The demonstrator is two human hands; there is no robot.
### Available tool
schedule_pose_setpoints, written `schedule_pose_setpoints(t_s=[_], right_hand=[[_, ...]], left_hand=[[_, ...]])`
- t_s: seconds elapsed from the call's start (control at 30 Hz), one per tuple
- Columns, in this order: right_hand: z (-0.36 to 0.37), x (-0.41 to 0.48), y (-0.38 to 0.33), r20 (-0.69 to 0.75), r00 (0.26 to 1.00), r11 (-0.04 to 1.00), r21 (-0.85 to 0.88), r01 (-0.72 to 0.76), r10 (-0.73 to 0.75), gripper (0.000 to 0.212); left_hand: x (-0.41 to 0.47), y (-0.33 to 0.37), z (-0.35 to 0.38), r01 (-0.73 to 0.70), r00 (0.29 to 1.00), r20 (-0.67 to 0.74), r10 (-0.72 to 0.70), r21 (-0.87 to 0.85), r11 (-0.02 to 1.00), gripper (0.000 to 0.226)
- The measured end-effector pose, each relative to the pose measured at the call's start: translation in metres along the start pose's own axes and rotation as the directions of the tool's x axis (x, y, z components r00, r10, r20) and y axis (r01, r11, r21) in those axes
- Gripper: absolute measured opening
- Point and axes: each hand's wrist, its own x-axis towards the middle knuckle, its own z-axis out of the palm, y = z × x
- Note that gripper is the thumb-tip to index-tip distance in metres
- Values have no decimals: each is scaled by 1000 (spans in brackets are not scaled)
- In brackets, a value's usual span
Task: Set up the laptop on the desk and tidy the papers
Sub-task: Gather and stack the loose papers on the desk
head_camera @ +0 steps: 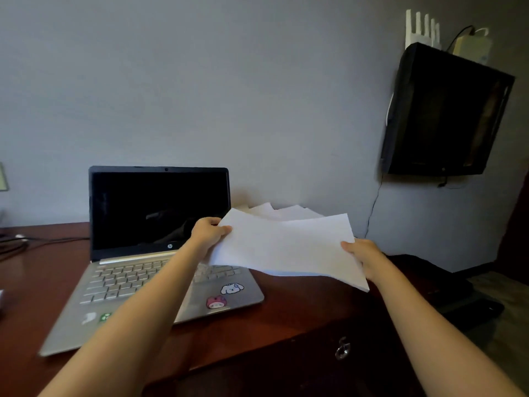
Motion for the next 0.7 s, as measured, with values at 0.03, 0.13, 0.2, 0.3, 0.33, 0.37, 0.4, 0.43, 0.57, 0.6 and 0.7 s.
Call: schedule_pose_setpoints(t_s=[0.03,0.13,0.2,0.3,0.33,0.37,0.4,0.43,0.57,0.6,0.7], right_hand=[[8,-1,0,17,1000,999,-26,-21,22,36],[35,-11,-6,85,996,986,-167,-6,21,47],[54,-20,-11,137,990,976,-218,14,16,45],[85,-31,-16,212,977,965,-262,18,39,43],[96,-38,-19,236,971,965,-261,24,39,45],[106,-41,-20,271,961,967,-254,24,47,47],[117,-47,-21,292,955,965,-259,24,55,47],[128,-52,-23,315,948,965,-260,40,45,46],[168,-82,-31,464,884,984,-173,29,56,42],[178,-90,-33,475,878,981,-192,34,62,48],[209,-114,-44,518,855,981,-173,91,12,59]], left_hand=[[-3,-3,-11,16,1000,1,-16,2,1000,30],[-13,-9,-45,54,998,-34,-54,15,998,11],[-19,-15,-68,74,994,-79,-71,32,997,17],[-30,-22,-103,122,986,-120,-118,29,992,39],[-35,-24,-114,138,981,-139,-134,21,990,42],[-40,-26,-126,151,976,-160,-147,15,988,43],[-43,-29,-138,165,971,-180,-159,16,986,43],[-47,-32,-151,177,964,-206,-169,18,984,42],[-64,-50,-202,204,933,-317,-167,87,975,42],[-68,-54,-214,216,927,-333,-171,104,971,41],[-84,-64,-250,248,905,-385,-183,128,960,38]])
